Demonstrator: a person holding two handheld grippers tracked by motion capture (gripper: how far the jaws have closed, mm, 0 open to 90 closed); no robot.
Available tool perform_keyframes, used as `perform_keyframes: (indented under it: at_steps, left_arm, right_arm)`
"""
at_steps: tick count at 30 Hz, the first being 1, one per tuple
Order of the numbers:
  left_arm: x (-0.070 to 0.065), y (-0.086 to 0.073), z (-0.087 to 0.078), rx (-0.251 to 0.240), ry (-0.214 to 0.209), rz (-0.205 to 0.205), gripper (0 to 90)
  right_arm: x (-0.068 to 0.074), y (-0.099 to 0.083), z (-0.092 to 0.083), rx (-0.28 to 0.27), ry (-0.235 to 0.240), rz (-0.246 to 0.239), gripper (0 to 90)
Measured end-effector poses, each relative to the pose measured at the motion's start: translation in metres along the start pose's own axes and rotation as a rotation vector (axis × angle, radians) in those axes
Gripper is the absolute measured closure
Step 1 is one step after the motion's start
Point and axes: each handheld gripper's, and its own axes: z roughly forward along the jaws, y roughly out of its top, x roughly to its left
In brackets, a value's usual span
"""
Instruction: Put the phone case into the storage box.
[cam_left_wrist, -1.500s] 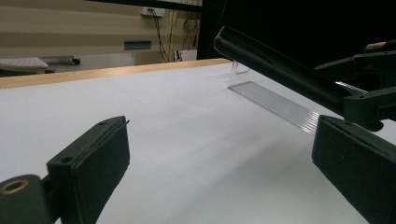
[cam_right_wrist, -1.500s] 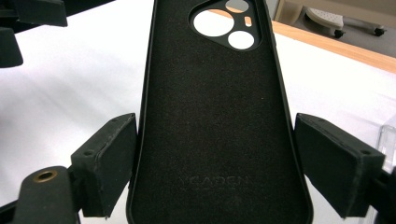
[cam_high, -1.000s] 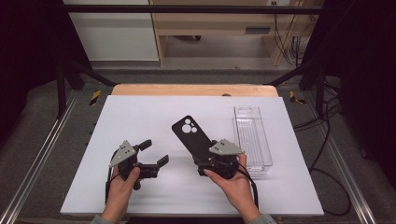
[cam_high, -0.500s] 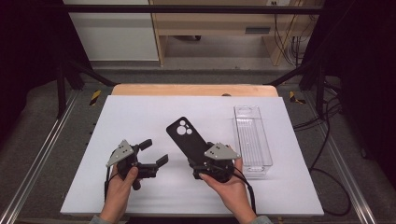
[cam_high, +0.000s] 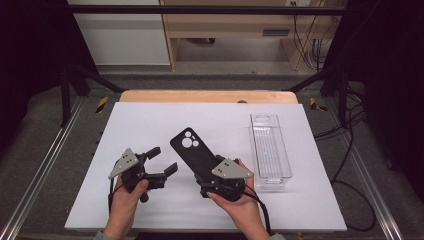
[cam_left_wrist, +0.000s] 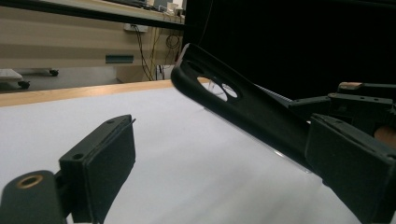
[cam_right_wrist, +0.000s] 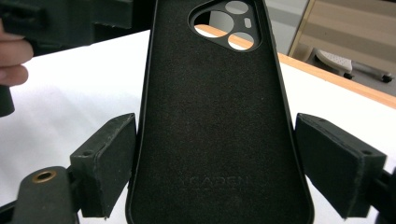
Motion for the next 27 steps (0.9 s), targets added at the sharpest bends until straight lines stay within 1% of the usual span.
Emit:
perform_keyframes:
  at_steps: [5, 9, 16, 18, 19, 22, 27]
  left_arm:
    - [-0.002, 0.000, 0.001, 0.009, -0.001, 0.003, 12.2]
    - [-0.001, 0.001, 0.000, 0.007, -0.001, 0.003, 15.3]
    - [-0.005, -0.001, 0.003, 0.024, -0.013, 0.014, 20.6]
    - [-0.006, -0.001, 0.003, 0.025, -0.005, 0.019, 21.9]
    - [-0.007, -0.001, 0.003, 0.022, 0.003, 0.022, 24.0]
    - [-0.008, 0.000, 0.003, 0.028, 0.013, 0.021, 25.9]
    - [-0.008, -0.001, 0.003, 0.025, 0.011, -0.012, 32.3]
  right_arm:
    - [0.012, 0.001, 0.002, -0.005, -0.002, -0.035, 15.8]
    - [0.017, 0.001, 0.003, -0.013, 0.002, -0.046, 15.7]
    - [0.018, 0.000, 0.004, -0.009, 0.010, -0.042, 15.6]
    - [0.019, -0.001, 0.004, -0.009, 0.012, -0.041, 15.6]
    - [0.019, -0.001, 0.004, -0.007, 0.013, -0.043, 15.6]
    - [0.020, -0.002, 0.006, -0.004, 0.016, -0.044, 15.5]
    - [0.022, -0.005, 0.009, 0.017, 0.022, -0.042, 15.4]
